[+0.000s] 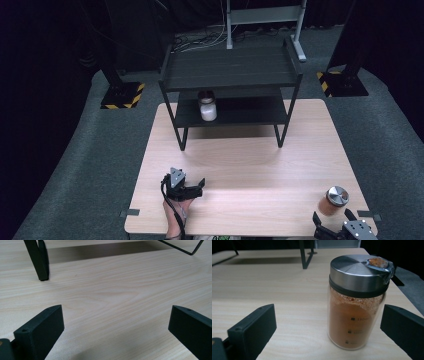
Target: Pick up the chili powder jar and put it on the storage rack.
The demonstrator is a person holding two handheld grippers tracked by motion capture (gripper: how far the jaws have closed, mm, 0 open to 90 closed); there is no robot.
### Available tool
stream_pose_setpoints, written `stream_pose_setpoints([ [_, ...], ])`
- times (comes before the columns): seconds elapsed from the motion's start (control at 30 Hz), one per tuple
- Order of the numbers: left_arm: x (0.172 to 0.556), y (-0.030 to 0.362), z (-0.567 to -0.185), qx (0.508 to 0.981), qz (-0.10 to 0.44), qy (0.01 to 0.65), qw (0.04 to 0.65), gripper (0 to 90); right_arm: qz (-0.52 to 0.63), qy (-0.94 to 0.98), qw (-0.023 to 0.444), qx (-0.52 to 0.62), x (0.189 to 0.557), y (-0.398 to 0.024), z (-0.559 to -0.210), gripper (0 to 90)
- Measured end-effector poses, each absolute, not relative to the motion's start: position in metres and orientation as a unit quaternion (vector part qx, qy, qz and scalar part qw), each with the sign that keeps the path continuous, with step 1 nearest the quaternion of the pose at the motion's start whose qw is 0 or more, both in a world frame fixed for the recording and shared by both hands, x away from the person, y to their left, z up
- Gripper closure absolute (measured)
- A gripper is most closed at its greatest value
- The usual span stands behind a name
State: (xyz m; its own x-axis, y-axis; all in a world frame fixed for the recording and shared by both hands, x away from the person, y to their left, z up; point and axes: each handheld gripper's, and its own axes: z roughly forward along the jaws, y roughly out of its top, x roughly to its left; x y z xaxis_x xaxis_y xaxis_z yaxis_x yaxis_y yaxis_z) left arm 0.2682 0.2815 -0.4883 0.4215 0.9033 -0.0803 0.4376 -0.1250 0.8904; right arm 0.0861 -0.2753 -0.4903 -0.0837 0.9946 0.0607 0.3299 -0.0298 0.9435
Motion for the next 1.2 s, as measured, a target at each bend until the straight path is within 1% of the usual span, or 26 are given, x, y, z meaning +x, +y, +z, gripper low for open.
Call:
stream_pose_setpoints([
  [0.13, 0.268, 0.282, -0.489, 0.704, 0.252, 0.475, 0.463, 0.2, 0.457, 0.576, 0.392, 0.552, 0.086, -0.278, -0.508, 0.0],
  [0.33, 0.268, 0.282, -0.489, 0.706, 0.253, 0.474, 0.462, 0.2, 0.453, 0.571, 0.412, 0.547, 0.091, -0.277, -0.521, 0.0],
  [0.53, 0.268, 0.281, -0.488, 0.706, 0.253, 0.474, 0.461, 0.2, 0.449, 0.563, 0.414, 0.557, 0.101, -0.282, -0.528, 0.0],
  [1.2, 0.268, 0.282, -0.489, 0.706, 0.252, 0.474, 0.463, 0.2, 0.436, 0.571, 0.409, 0.562, 0.12, -0.291, -0.521, 0.0],
])
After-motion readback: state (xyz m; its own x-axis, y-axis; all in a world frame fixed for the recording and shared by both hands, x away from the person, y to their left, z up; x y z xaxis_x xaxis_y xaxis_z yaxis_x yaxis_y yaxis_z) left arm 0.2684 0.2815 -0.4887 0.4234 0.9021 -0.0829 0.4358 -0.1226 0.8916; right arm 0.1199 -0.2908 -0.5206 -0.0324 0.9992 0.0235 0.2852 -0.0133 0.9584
